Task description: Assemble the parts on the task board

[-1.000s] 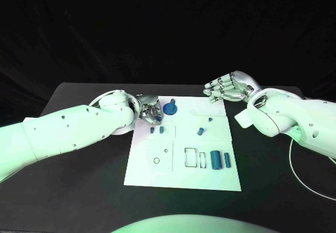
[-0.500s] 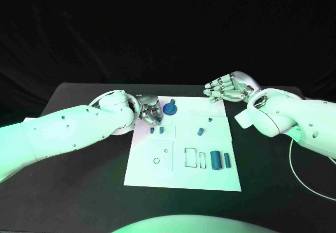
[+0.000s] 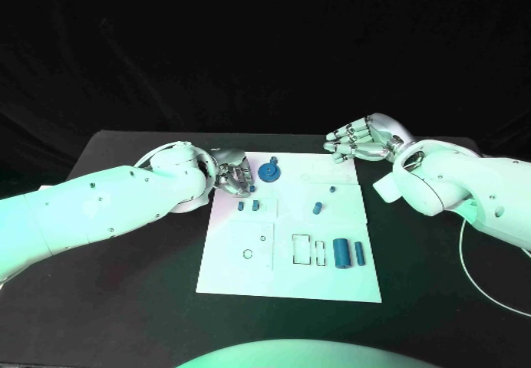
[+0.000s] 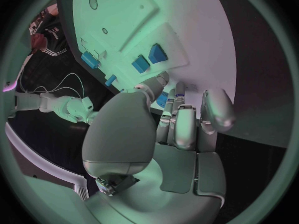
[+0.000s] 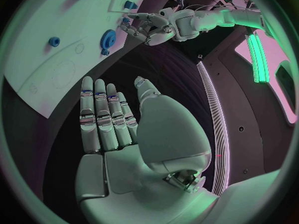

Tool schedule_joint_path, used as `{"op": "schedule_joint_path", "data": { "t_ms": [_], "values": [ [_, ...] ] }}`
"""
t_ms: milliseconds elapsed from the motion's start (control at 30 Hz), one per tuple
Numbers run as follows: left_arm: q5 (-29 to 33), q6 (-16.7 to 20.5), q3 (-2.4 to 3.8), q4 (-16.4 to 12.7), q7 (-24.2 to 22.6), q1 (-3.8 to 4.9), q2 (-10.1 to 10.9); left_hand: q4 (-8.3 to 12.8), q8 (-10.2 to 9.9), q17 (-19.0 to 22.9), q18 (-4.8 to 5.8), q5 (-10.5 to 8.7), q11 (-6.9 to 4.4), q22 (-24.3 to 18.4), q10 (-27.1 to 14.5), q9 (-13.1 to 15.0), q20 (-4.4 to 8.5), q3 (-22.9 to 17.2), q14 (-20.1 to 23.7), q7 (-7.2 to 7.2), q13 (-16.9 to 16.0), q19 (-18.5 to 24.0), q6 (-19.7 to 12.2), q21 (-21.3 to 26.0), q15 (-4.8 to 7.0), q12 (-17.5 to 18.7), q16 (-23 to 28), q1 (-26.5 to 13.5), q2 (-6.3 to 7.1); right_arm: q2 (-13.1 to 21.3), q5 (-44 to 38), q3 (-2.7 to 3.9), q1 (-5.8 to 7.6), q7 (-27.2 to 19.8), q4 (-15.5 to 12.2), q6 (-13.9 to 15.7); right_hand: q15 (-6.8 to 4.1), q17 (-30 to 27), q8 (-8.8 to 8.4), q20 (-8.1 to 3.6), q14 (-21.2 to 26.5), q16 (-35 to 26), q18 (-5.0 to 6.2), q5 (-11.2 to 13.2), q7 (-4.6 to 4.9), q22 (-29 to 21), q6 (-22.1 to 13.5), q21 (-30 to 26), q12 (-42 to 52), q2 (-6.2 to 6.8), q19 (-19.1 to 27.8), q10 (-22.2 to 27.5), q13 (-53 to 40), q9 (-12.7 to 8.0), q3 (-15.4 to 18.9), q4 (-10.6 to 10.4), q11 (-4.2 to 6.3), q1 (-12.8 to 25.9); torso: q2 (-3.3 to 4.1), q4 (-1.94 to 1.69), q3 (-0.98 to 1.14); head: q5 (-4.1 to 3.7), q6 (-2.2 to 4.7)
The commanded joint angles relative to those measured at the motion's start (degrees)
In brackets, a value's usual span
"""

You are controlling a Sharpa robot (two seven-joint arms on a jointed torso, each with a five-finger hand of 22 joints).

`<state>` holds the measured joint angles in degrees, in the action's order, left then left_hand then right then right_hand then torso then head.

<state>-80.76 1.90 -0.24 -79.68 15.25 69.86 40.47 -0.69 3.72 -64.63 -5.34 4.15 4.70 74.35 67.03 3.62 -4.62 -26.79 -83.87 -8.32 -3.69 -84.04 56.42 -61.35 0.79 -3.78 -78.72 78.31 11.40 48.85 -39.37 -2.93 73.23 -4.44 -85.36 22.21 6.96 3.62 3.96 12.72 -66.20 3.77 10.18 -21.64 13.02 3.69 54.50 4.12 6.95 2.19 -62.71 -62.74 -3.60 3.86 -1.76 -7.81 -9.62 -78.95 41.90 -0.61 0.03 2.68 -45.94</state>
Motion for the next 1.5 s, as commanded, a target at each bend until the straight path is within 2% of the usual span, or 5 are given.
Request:
{"op": "schedule_joint_path", "data": {
  "t_ms": [33, 367, 633, 900, 1500],
  "values": [
    [0.26, 0.41, -0.05, -0.26, 0.27, -0.07, 0.49, -0.09, -0.24, 0.07, 0.09, -0.06, 0.04, -0.08, -0.6, 0.01, -0.34, 0.44, -1.43, -0.12, -0.12, -0.96, -0.59, 0.3, -0.4, 0.28, 0.34, -0.18, 0.4, -0.09, -0.77, 0.01, -0.07, 0.73, 0.27, -1.66, 0.14, -0.08, -0.28, 0.4, 0.65, -0.31, 0.35, -0.1, 0.1, -0.02, -0.49, -0.37, -0.46, 0.01, 0.09, 0.63, 0.07, -0.1, -0.11, 0.49, 0.03, 0.53, 0.03, 0.02, 0.01, -0.02, 0.09],
    [10.73, 7.33, 0.48, -0.23, -5.47, 0.43, 3.62, 1.18, 1.27, -0.27, 0.0, 0.07, -0.38, -0.07, 2.73, 0.59, -0.28, -2.08, -1.48, 0.03, -0.81, -0.95, 2.63, 0.47, -0.07, -1.35, 0.01, 2.34, -1.73, -0.1, -13.09, 0.01, -0.1, 4.19, 1.89, -6.08, -3.04, 1.47, 0.64, -3.03, -7.45, 3.4, 0.43, 4.53, -2.08, 1.41, 2.44, 3.04, -0.06, -0.85, -6.87, -0.53, -0.01, 0.2, -4.56, 4.68, 1.97, -4.5, -0.02, 0.06, 0.07, 0.04, 0.39],
    [48.8, 16.2, 0.26, 1.02, -24.99, 0.8, 7.27, 2.15, 2.25, 17.75, -3.51, -0.13, 0.43, -11.52, 2.39, 0.47, -0.81, -4.27, 6.95, -1.24, -1.06, 6.79, 5.03, 23.15, -0.92, -2.58, 10.38, 3.24, -3.79, 0.11, -40.02, 0.02, -0.48, 10.42, 0.93, -13.32, -7.6, 8.63, 1.15, -8.94, -20.41, 13.95, 0.33, 7.26, -4.75, 6.22, 7.55, 12.52, 0.69, 0.97, -19.39, -6.63, -0.12, 0.23, -8.72, 6.83, 5.71, -4.78, 0.05, 0.07, 0.0, -0.59, 1.13],
    [85.59, 13.32, -0.75, -0.87, -37.97, -1.36, 8.9, -1.61, 1.76, 20.43, -4.16, -0.33, 0.77, -14.59, 1.36, 0.2, -1.58, 1.13, 9.18, -1.46, -1.53, 9.26, 3.43, 28.97, -1.56, -4.11, 11.65, -3.16, -3.02, -0.25, -55.1, 0.03, -1.43, 13.41, -0.21, -16.43, -7.93, 16.54, -0.25, -9.55, -20.38, 23.38, 0.09, 10.02, -5.65, 9.85, 7.56, 17.74, -2.22, 4.49, -19.86, -6.53, -0.14, 0.0, -14.05, 5.62, 5.83, -1.92, 0.08, -0.07, -0.3, -1.5, 1.35],
    [93.39, 11.06, -0.89, -3.65, -40.82, -2.27, 10.39, -2.16, 2.06, 22.35, -4.78, -0.19, 0.84, -16.98, 0.03, 0.33, -1.83, 5.44, 10.54, -1.5, -2.06, 9.93, 3.0, 32.87, -1.61, -5.74, 11.94, -3.71, -3.54, -1.98, -61.59, 0.03, -3.01, 14.17, -0.45, -18.12, -7.95, 29.66, -0.19, -9.27, -18.72, 39.04, -0.14, 11.43, -5.87, 17.6, 8.23, 27.95, -3.08, 7.18, -17.44, -5.19, -0.04, 0.12, -20.84, 5.15, 5.64, -0.03, 0.13, -0.11, -0.26, -2.04, 1.61]
  ]
}}
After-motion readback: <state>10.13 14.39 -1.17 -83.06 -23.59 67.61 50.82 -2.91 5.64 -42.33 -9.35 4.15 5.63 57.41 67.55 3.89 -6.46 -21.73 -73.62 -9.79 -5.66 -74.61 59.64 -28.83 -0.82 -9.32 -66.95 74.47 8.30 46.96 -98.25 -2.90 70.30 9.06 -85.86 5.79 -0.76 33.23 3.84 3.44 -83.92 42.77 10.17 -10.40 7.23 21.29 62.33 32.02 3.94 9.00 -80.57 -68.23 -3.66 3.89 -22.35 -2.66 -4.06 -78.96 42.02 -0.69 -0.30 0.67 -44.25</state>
